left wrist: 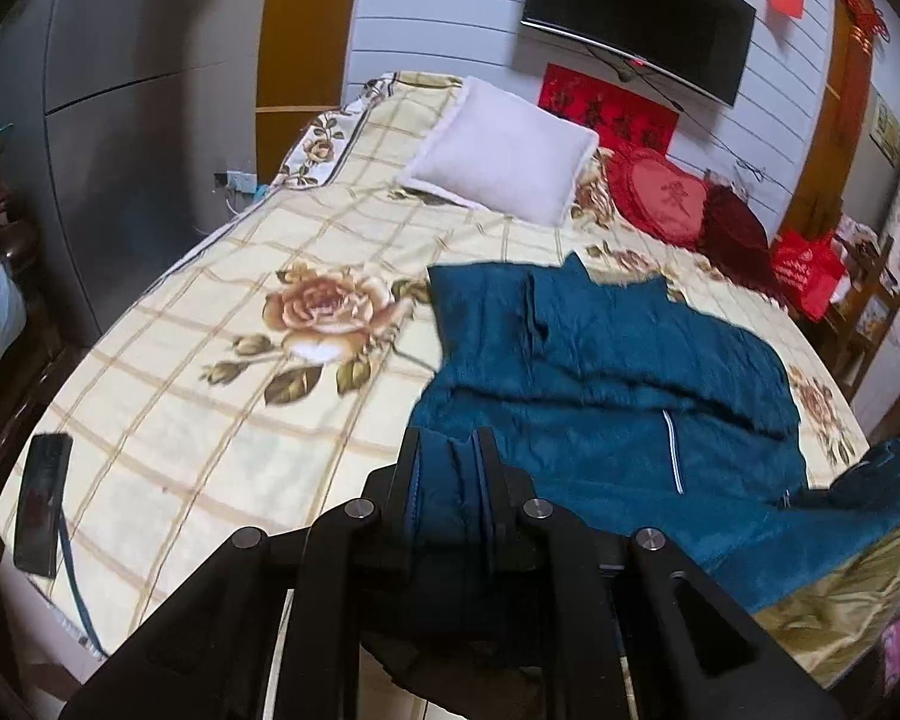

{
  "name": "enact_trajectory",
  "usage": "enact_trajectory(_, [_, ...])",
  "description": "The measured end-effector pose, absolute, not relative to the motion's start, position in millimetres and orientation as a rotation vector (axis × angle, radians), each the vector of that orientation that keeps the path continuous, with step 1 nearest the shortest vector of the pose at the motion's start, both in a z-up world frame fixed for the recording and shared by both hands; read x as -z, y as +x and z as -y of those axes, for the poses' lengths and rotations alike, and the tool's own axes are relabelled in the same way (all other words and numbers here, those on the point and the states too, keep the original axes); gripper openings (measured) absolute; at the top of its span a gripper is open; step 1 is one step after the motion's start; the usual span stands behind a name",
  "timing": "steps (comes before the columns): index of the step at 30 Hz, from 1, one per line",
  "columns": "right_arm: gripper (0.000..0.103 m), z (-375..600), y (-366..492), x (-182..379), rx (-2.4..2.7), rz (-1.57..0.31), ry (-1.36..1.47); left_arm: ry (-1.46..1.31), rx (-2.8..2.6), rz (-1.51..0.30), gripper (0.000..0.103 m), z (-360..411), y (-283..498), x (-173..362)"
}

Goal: Fold large clothes

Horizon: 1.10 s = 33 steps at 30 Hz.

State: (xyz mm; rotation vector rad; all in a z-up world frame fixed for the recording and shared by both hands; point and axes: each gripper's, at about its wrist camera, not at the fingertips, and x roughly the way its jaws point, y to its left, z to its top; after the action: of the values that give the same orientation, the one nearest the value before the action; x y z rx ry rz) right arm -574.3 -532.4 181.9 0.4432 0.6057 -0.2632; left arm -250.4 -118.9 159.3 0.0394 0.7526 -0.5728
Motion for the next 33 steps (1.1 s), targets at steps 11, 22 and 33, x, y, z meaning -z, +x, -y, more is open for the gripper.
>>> enact_trajectory(11, [0.022, 583, -496, -188, 0.311, -0.626, 0.467, 0.070, 0.429, -0.625, 0.033, 165, -185, -186])
enact_trajectory(22, [0.022, 606, -437, -175, 0.314, -0.657, 0.460, -0.134, 0.633, -0.863, 0.063, 167, -135, -151])
enact_trajectory(33, [0.022, 610, -443, -172, 0.311, -0.666, 0.471, -0.455, 0.774, -0.854, 0.101, 82, -135, -149])
